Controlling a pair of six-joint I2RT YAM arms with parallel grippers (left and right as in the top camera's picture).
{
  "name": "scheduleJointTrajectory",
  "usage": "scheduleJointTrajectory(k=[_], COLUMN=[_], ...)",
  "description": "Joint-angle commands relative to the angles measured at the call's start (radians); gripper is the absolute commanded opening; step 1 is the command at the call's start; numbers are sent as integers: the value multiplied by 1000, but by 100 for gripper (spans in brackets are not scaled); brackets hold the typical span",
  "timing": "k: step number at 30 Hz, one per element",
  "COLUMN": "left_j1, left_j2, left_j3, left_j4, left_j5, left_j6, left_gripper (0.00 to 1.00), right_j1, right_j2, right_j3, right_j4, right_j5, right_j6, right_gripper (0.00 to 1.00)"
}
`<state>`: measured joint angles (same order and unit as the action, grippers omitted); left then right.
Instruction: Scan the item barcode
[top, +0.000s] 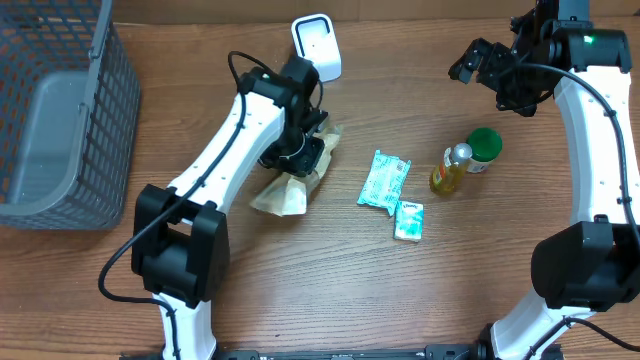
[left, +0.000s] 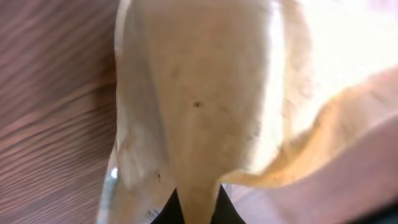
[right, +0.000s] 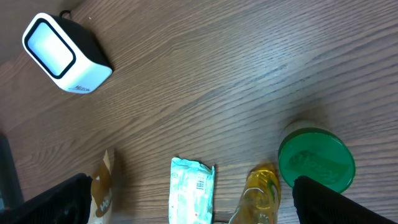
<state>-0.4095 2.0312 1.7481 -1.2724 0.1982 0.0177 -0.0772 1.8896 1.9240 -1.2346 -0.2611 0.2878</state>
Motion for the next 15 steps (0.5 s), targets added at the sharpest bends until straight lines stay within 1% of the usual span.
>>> scheduleJointTrajectory(k=[1,7,12,15], left_j1=[43,106,107,100], left_j2=[0,0,0,0], left_j3=[59,162,183,180], left_j4=[-24,-42,-47,-44], left_j5=[204,380,343,237], left_j6=[88,88,94,85], left_gripper=[4,4,4,4], right_j1=[-2,-2,-2,-2], right_j2=[-15,-15,-15,-15], right_j3=[6,6,6,6], right_j4=[2,2,2,2], right_j5=[7,7,7,7], right_j6=[-1,-1,-1,-1], right_gripper=[100,100,100,100])
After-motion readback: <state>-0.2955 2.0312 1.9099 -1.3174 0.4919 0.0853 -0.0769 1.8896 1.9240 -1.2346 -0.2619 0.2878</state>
